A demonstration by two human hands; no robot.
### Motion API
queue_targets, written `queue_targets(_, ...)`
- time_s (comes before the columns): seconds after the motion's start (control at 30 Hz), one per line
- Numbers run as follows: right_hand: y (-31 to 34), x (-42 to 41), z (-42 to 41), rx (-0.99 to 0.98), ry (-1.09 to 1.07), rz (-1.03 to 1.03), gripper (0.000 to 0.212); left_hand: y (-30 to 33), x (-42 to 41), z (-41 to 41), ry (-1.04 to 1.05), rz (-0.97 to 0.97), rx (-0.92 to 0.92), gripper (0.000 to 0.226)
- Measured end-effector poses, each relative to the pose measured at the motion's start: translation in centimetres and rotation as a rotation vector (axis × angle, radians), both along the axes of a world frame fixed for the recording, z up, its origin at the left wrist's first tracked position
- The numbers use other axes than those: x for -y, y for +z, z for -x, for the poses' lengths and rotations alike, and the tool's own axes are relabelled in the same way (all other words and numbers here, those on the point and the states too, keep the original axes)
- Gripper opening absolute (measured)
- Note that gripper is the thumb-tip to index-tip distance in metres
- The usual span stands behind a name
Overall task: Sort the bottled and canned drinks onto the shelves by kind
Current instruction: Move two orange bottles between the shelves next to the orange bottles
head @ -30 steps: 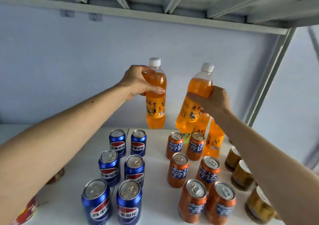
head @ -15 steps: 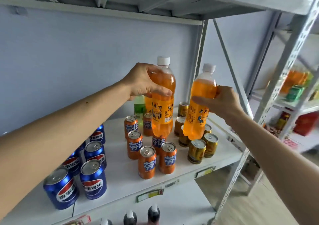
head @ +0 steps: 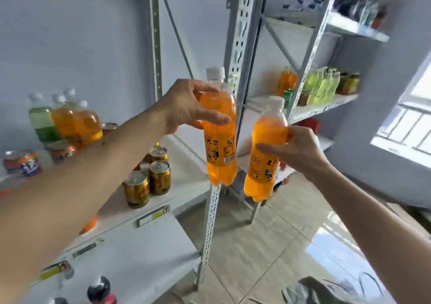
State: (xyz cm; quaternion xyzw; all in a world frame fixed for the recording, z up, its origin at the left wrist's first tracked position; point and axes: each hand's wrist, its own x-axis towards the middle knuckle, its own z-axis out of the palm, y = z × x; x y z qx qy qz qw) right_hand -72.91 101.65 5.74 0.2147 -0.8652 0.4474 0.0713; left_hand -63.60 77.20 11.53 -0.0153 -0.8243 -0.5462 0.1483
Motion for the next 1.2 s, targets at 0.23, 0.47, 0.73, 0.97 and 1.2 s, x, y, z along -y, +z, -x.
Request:
queue_targets(0.23,-2.8,-9.2,8.0,0.046,-0.089,-0.023,0.04,-2.5,-8.4,10.5,-0.067,0.008,-0.002,0.081)
queue_targets(0.47,-4.3,-15.0,17.9,0.061,-0.188,0.007,0.039,-4.5,-14.1,22.3,-0.131,0.004,-0.024,0.063)
queue_targets(0.73,-4.5,-20.6,29.8,0.076,-0.241,-0.003,0.055,-5.2,-20.1,35.2,-0.182,0.025,-0.006,0.063)
queue_targets(0.97,-3.8,-26.0,42.9,0.033,-0.197,-0.031,0.057,-4.8,-25.4,47.0,-0.139,-0.038,0.004,0.058)
queue_targets(1.2,-2.2,-29.5,54.8,0.02,-0.147,-0.037,0.048,-4.2,-29.4,58.1,-0.021,-0.018,-0.013,0.075)
